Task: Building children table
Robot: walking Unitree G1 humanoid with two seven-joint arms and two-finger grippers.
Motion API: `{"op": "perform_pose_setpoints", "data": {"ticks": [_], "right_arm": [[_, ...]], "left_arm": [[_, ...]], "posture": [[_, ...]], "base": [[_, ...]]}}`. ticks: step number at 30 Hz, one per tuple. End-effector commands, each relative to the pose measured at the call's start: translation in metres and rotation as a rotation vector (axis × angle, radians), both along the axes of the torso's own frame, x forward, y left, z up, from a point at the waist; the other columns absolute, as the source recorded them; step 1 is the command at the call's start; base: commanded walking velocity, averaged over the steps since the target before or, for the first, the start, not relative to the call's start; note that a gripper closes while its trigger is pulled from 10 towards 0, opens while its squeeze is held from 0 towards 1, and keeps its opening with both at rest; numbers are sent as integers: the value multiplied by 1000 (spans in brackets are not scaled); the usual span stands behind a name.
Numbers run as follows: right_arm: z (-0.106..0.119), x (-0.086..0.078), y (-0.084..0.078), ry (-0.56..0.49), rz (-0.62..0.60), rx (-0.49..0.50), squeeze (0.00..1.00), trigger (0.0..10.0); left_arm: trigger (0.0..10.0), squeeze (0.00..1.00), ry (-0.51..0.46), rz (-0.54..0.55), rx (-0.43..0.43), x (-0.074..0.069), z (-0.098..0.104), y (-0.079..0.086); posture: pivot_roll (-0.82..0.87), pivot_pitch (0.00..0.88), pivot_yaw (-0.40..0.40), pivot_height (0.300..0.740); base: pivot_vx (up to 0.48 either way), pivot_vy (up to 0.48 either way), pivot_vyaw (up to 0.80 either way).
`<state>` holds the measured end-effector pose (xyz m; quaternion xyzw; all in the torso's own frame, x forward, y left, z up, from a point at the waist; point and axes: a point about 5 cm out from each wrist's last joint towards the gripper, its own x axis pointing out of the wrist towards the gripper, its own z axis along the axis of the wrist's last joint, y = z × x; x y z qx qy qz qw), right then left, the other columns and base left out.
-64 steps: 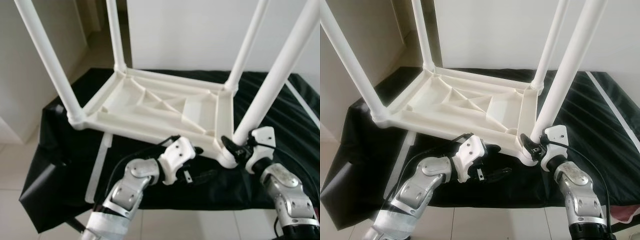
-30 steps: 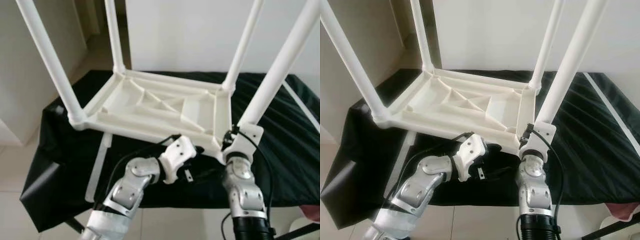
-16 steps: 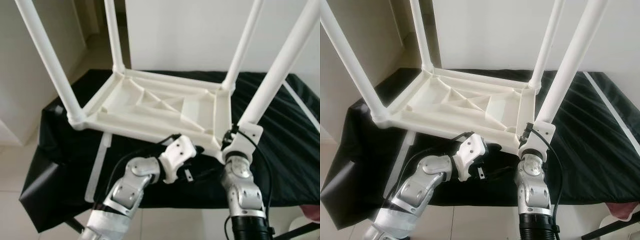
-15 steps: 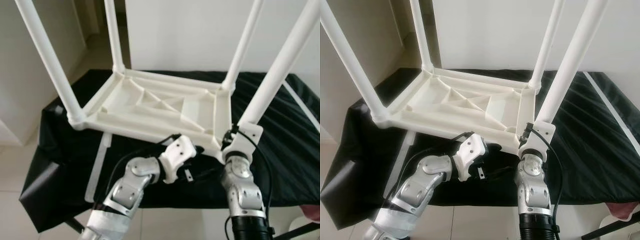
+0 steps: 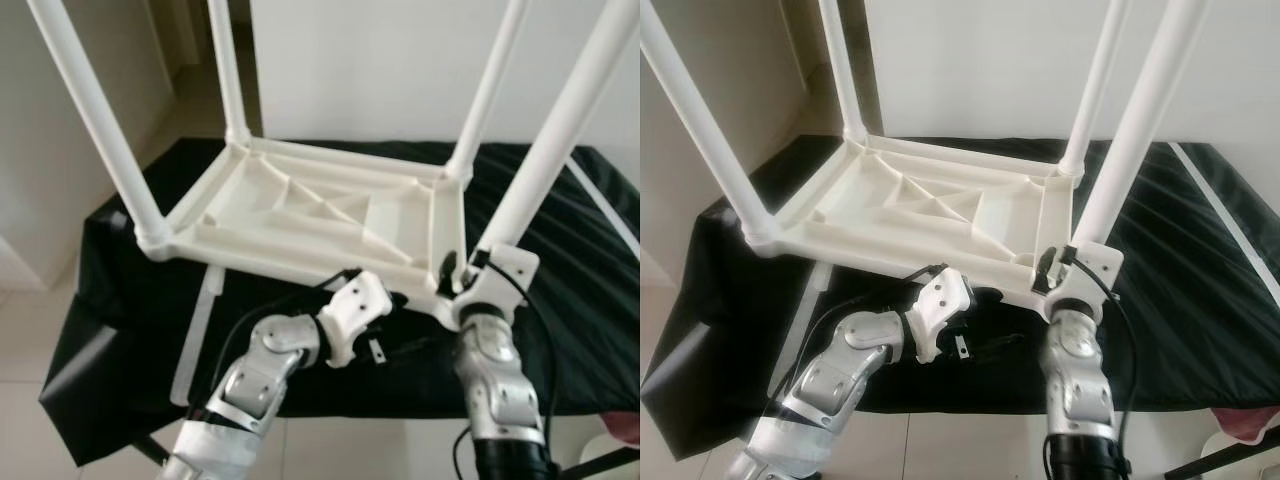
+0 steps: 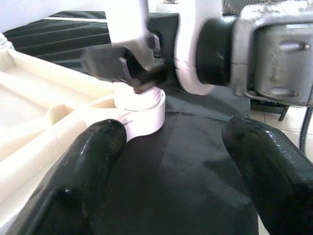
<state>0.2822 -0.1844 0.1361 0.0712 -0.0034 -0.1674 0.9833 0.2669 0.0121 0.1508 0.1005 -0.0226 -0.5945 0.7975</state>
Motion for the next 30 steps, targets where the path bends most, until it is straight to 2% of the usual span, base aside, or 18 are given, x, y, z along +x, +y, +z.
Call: {"op": "perform_pose_setpoints", "data": {"ticks": [1, 5, 6, 7, 8, 9, 12, 13, 15, 16, 20, 21, 23, 24, 30], "right_arm": [[-1, -2, -7, -6, 32, 3, 1000, 10000], [1, -3, -16, -22, 120, -8, 1000, 10000], [2, -3, -18, -26, 159, -20, 729, 10000], [2, -3, -20, -29, 195, -35, 325, 10000], [2, -3, -21, -30, 216, -45, 325, 10000], [1, -3, -23, -27, 262, -69, 0, 10000], [1, -3, -25, -25, 292, -84, 0, 10000], [0, -4, -25, -16, 352, -104, 0, 10000], [0, -4, -25, -16, 352, -104, 0, 10000], [0, -3, -26, -6, 417, -131, 0, 10000], [0, -1, -28, 10, 500, -186, 0, 10000], [0, -1, -29, 14, 516, -202, 0, 5294], [0, -1, -29, 14, 516, -202, 0, 5294], [-1, 0, -29, 17, 526, -207, 0, 0], [-12, -4, -26, 62, 552, -192, 0, 0]], "left_arm": [[10000, 0, -6, 44, -8, 3, 2, 0], [10000, 0, -4, 44, -8, 3, 1, 0], [10000, 0, -4, 40, -7, 2, 1, 0], [10000, 0, -5, 37, -7, 2, 2, 0], [10000, 0, -5, 36, -7, 2, 2, 0], [10000, 0, -7, 35, -5, 2, 2, 0], [10000, 0, -7, 36, -4, 3, 2, 1], [10000, 0, -8, 36, -4, 3, 3, 1], [10000, 0, -8, 36, -4, 3, 3, 1], [10000, 0, -9, 35, -2, 3, 3, 1], [10000, 0, -11, 32, -3, 3, 4, 1], [10000, 0, -13, 31, -4, 4, 4, 0], [10000, 0, -13, 31, -4, 4, 4, 0], [10000, 0, -15, 31, -4, 4, 5, 0], [10000, 0, -16, 35, -10, 3, 6, 0]], "posture": [[-4, 0, -23, 740], [-7, 0, -18, 740], [-8, 0, -16, 740], [-8, 0, -15, 740], [-8, 0, -15, 740], [-8, 0, -11, 740], [-8, 0, -9, 740], [-6, 0, -8, 740], [-6, 0, -8, 740], [-7, 0, -6, 740], [-7, 0, -5, 740], [-4, 0, -6, 740], [-4, 0, -6, 740], [-3, 0, -8, 740], [2, 0, -10, 740]], "base": [[0, 0, 0], [0, 0, 0], [0, 0, 0], [0, 0, 0], [0, 0, 0], [0, 0, 0], [0, 0, 0], [0, 0, 0], [0, 0, 0], [0, 0, 0], [0, 0, 0], [0, 0, 0], [0, 0, 0], [0, 0, 0], [0, 0, 0]]}}
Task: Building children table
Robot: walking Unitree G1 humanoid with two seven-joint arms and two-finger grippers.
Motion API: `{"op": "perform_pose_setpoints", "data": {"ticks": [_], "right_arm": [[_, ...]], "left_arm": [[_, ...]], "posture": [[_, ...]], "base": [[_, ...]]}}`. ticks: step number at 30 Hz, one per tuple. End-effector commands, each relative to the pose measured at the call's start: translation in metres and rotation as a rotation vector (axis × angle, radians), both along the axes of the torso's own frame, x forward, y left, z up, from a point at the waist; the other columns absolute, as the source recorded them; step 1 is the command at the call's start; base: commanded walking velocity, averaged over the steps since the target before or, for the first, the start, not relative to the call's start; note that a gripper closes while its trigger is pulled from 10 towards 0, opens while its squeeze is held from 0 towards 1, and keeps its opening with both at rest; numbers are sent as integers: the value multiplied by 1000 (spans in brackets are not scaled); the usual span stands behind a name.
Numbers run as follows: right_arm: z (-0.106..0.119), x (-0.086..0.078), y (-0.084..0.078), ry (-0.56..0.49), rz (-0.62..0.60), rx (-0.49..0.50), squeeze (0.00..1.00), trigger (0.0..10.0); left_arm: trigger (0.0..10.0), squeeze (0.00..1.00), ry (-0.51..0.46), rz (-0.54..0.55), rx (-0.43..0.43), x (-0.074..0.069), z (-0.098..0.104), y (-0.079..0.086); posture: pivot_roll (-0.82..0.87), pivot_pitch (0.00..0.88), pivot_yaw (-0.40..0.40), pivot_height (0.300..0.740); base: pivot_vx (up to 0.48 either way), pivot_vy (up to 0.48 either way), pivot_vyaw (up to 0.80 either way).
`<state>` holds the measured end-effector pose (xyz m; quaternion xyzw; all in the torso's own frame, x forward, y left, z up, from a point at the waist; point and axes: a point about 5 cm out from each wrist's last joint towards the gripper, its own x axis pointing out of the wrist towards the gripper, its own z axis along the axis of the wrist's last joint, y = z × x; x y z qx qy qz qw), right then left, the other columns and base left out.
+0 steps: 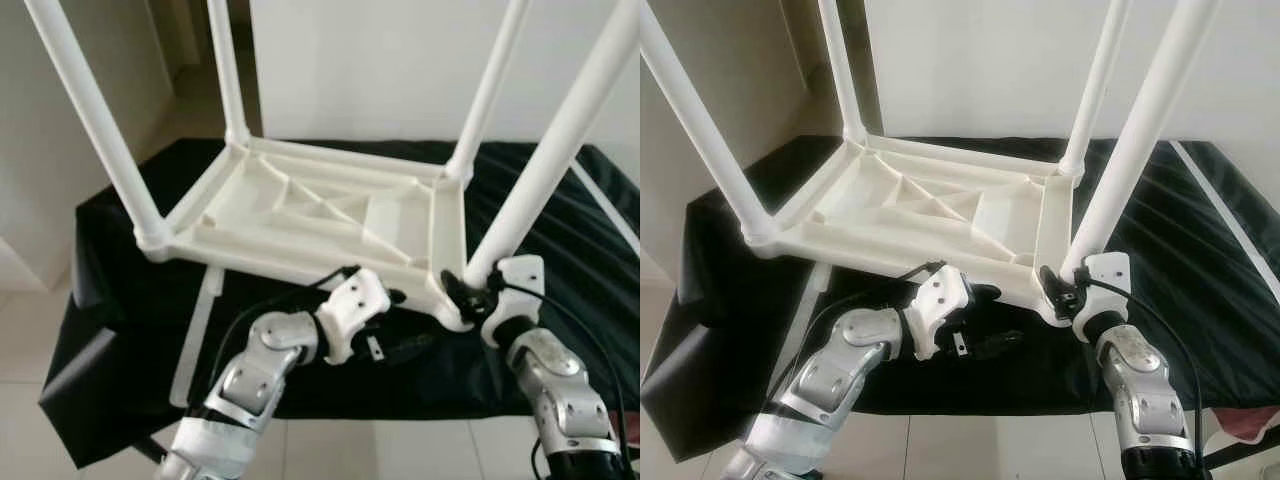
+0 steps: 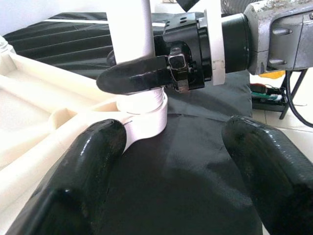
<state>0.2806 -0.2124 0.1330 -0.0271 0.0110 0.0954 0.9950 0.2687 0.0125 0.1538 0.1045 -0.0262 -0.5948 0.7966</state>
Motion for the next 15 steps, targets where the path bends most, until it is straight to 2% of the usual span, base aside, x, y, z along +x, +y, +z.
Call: {"op": "perform_pose_setpoints", "data": {"ticks": [1, 8, 9, 15], "right_arm": [[-8, -3, 2, 38, 20, -8, 0, 0], [-12, -6, 6, 52, 33, 14, 0, 0], [-13, -7, 7, 60, 29, 27, 0, 10000], [-12, -8, 9, 65, -27, 88, 0, 10000]], "left_arm": [[10000, 0, -5, 37, -13, 2, 3, 0], [10000, 0, -4, 29, -6, 1, 2, 0], [10000, 0, -3, 27, -8, 1, 2, -1], [10000, 0, -4, 25, -9, 0, 2, -2]], "posture": [[2, 0, -10, 740], [-8, 0, -10, 740], [-11, 0, -9, 740], [-13, 0, -14, 740]], "base": [[0, 0, 0], [0, 0, 0], [0, 0, 0], [0, 0, 0]]}}
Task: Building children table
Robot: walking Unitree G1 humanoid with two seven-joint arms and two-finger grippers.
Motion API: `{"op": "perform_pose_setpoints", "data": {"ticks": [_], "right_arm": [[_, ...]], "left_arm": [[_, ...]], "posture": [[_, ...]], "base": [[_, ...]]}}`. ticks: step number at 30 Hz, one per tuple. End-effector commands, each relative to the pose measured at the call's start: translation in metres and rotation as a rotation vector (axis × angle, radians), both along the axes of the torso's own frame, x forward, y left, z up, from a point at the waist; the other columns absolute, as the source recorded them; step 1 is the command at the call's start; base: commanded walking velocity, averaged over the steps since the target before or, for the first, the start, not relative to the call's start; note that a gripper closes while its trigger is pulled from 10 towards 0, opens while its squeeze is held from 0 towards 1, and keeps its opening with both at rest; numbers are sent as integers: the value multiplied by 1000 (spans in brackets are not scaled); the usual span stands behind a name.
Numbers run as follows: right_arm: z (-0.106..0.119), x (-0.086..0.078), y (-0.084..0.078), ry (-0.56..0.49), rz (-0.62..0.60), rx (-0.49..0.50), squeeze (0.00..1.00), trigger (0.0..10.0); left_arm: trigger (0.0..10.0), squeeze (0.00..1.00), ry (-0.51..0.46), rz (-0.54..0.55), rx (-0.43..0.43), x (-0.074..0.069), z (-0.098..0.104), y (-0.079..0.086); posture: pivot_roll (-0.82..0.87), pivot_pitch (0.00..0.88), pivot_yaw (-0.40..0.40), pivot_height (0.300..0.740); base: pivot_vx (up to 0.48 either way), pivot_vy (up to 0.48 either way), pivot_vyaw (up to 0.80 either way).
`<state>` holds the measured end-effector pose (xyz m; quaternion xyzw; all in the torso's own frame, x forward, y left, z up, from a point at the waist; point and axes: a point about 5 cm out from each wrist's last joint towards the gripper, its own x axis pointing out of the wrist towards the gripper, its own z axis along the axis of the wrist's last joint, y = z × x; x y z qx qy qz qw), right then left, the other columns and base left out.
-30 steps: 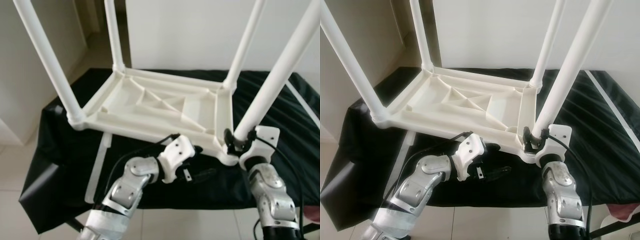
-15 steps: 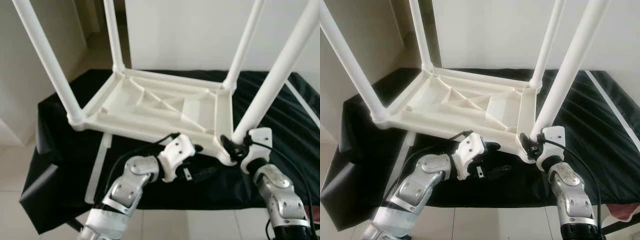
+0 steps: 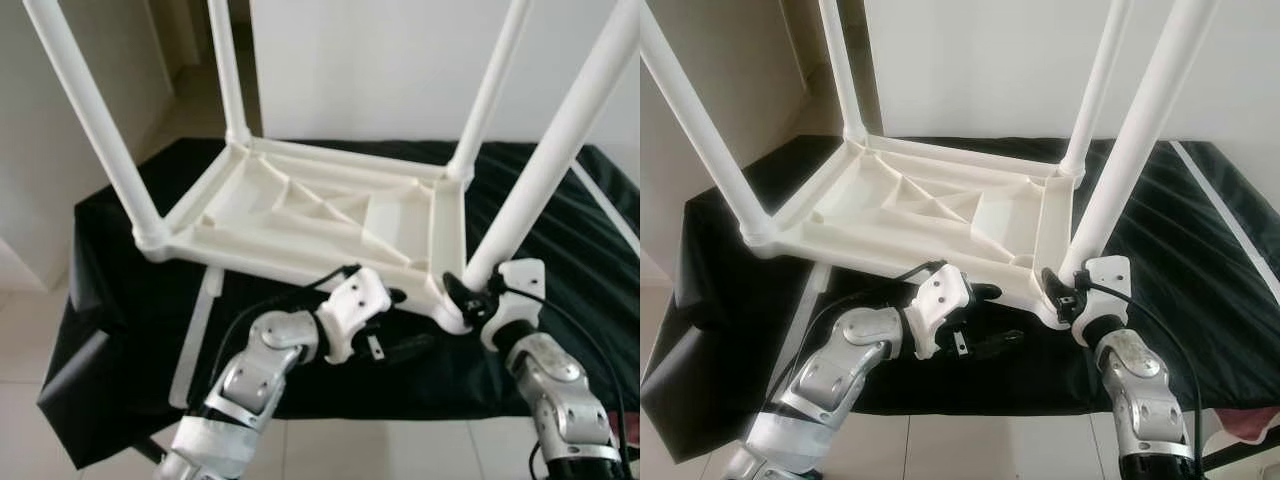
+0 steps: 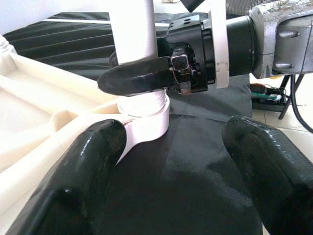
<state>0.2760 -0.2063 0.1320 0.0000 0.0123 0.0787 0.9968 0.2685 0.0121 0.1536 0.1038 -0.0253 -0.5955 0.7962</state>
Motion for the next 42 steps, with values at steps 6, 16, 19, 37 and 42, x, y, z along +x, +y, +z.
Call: {"op": "perform_pose_setpoints", "data": {"ticks": [6, 16, 19, 37, 42], "right_arm": [[-9, -1, 4, 58, -177, 79, 0, 10000], [-14, 1, 15, 63, -523, 108, 0, 10000], [-16, 5, 27, 70, -622, 145, 0, 10000], [-10, 12, 49, 75, -519, 198, 0, 10000], [-8, 14, 48, 48, -537, 188, 1000, 10000]], "left_arm": [[10000, 0, -1, 27, -15, -1, 2, -4], [10000, 0, 4, 25, -20, -2, 1, -5], [10000, 0, 4, 27, -20, -2, 1, -5], [10000, 0, 3, 36, -17, 0, 1, -3], [10000, 0, 0, 38, -17, 1, 2, -4]], "posture": [[-18, 0, -24, 740], [-20, 0, -27, 740], [-16, 0, -28, 740], [-14, 0, -32, 740], [-14, 0, -29, 740]], "base": [[0, 0, 0], [0, 0, 0], [0, 0, 0], [0, 0, 0], [0, 0, 0]]}}
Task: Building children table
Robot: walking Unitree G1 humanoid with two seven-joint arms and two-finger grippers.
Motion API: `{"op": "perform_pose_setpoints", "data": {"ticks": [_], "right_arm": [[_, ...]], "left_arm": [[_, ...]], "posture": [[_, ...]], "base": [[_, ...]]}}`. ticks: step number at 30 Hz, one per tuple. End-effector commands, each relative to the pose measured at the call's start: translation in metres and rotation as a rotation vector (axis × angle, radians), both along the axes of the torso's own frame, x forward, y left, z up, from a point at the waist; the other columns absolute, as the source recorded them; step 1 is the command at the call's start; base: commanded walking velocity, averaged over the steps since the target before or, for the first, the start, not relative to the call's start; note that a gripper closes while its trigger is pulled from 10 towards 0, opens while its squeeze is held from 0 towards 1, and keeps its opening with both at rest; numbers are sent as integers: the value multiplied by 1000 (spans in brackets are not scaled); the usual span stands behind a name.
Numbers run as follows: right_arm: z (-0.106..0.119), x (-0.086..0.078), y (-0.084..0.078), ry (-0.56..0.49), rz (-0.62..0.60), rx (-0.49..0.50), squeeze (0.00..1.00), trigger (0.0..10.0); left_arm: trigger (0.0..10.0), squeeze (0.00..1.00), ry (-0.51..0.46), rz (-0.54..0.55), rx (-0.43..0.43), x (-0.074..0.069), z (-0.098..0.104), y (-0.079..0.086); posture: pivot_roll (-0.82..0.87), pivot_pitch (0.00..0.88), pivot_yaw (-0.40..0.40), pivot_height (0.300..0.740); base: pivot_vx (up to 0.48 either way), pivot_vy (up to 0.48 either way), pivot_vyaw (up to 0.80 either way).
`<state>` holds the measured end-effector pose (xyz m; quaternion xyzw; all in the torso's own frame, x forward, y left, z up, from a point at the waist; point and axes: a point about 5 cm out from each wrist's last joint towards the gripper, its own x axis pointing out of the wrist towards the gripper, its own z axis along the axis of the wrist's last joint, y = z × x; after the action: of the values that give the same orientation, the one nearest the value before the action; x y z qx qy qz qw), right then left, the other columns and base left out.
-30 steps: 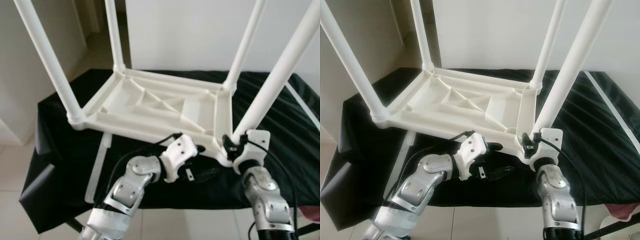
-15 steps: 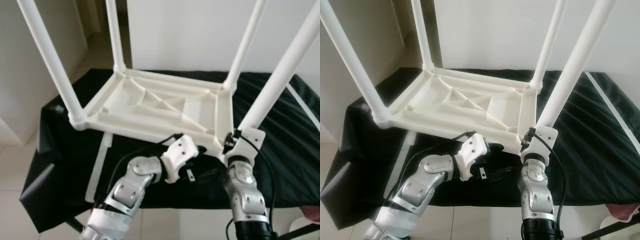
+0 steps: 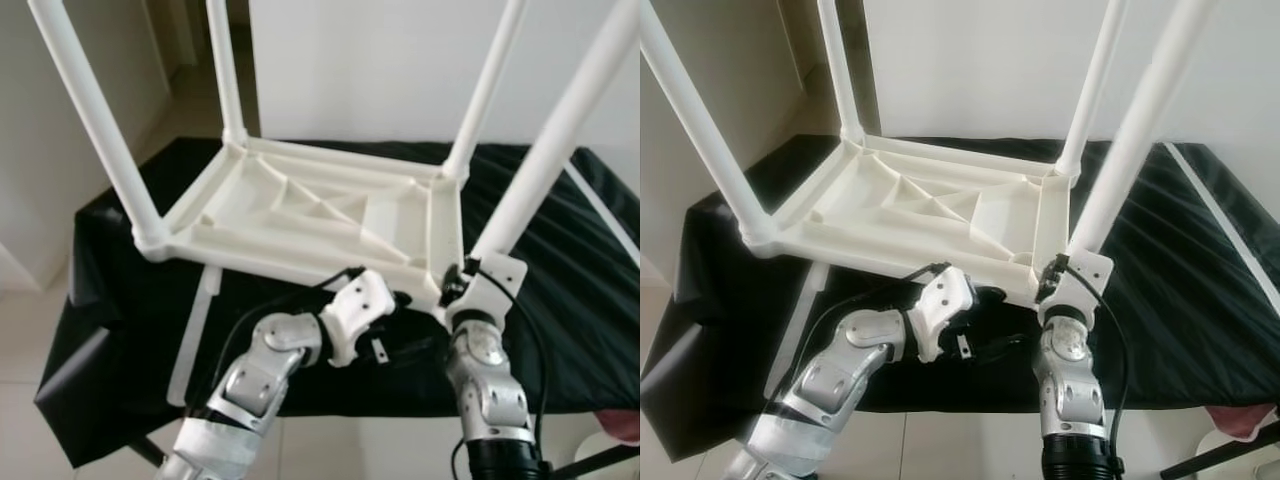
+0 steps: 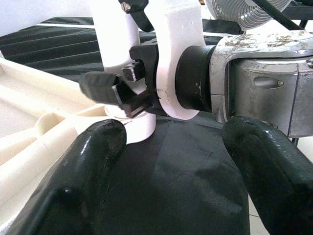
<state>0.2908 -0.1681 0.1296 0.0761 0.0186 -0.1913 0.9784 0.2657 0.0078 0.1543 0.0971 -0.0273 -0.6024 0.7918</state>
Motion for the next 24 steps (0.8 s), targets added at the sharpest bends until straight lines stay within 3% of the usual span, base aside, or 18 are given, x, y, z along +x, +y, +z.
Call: {"op": "perform_pose_setpoints", "data": {"ticks": [1, 13, 14, 18, 20, 21, 22, 23, 24], "right_arm": [[-4, -1, 9, 3, 14, 40, 1000, 10000], [-2, -8, -9, -37, 109, -50, 1000, 10000], [-3, -12, -18, -37, 144, -68, 1000, 10000], [-2, -13, -22, -43, 182, -64, 1000, 10000], [0, -13, -28, -57, 273, -74, 1000, 10000], [2, -13, -32, -57, 323, -87, 855, 10000], [3, -13, -34, -57, 355, -96, 855, 10000], [4, -12, -36, -58, 388, -113, 345, 10000], [4, -12, -36, -58, 388, -113, 345, 10000]], "left_arm": [[10000, 0, -7, 55, -5, 4, 1, 0], [10000, 0, -10, 54, 2, 4, 1, 0], [10000, 0, -11, 54, 4, 4, 1, 0], [10000, 0, -11, 56, 8, 5, 0, 1], [10000, 0, -10, 63, 4, 5, 0, 1], [10000, 0, -10, 65, 2, 5, 0, 1], [10000, 0, -10, 66, 1, 5, 0, 0], [10000, 0, -9, 65, 0, 5, 0, 0], [10000, 0, -9, 65, 0, 5, 0, 0]], "posture": [[-14, 0, -28, 740], [-18, 0, -27, 740], [-19, 0, -27, 740], [-17, 0, -31, 740], [-12, 0, -35, 740], [-13, 0, -34, 740], [-13, 0, -34, 740], [-14, 0, -34, 740], [-14, 0, -34, 740]], "base": [[0, 0, 0], [0, 0, 0], [0, 0, 0], [0, 0, 0], [0, 0, 0], [0, 0, 0], [0, 0, 0], [0, 0, 0], [0, 0, 0]]}}
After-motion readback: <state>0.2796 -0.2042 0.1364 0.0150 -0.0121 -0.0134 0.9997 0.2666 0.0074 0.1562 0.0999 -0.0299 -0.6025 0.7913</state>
